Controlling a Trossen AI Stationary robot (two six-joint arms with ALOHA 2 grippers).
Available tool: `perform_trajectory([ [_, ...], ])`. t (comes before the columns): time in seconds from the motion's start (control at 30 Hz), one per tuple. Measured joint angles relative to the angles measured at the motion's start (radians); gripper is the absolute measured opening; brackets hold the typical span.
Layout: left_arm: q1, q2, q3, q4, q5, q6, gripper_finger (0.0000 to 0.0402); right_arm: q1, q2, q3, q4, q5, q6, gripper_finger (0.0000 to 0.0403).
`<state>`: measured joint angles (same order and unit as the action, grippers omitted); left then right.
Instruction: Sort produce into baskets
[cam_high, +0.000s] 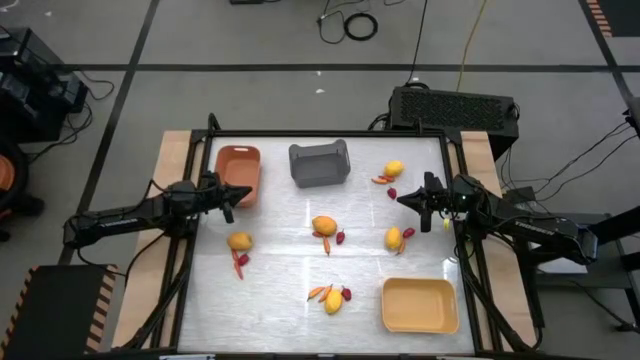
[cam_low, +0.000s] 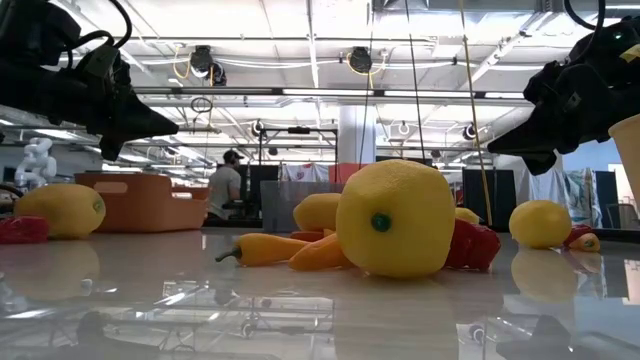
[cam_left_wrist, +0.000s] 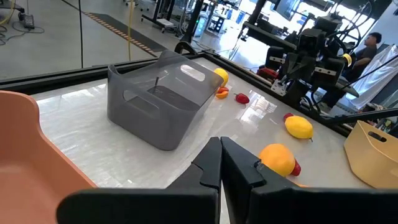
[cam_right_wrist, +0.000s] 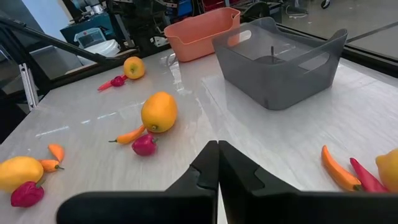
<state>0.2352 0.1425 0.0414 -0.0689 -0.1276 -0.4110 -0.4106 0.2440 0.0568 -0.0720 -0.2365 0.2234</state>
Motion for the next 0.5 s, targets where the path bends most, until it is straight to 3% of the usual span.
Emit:
perform_trajectory([
  [0.27, 0.0, 0.0, 0.0, 0.0, 0.0, 0.0, 0.0006, 0.0, 0.0, 0.0, 0.031, 0.001, 0.271, 0.0],
  [0.5, 0.0, 0.0, -0.005, 0.039, 0.009, -0.001, 0.0006, 0.0, 0.0, 0.0, 0.101, 0.0, 0.338, 0.0],
])
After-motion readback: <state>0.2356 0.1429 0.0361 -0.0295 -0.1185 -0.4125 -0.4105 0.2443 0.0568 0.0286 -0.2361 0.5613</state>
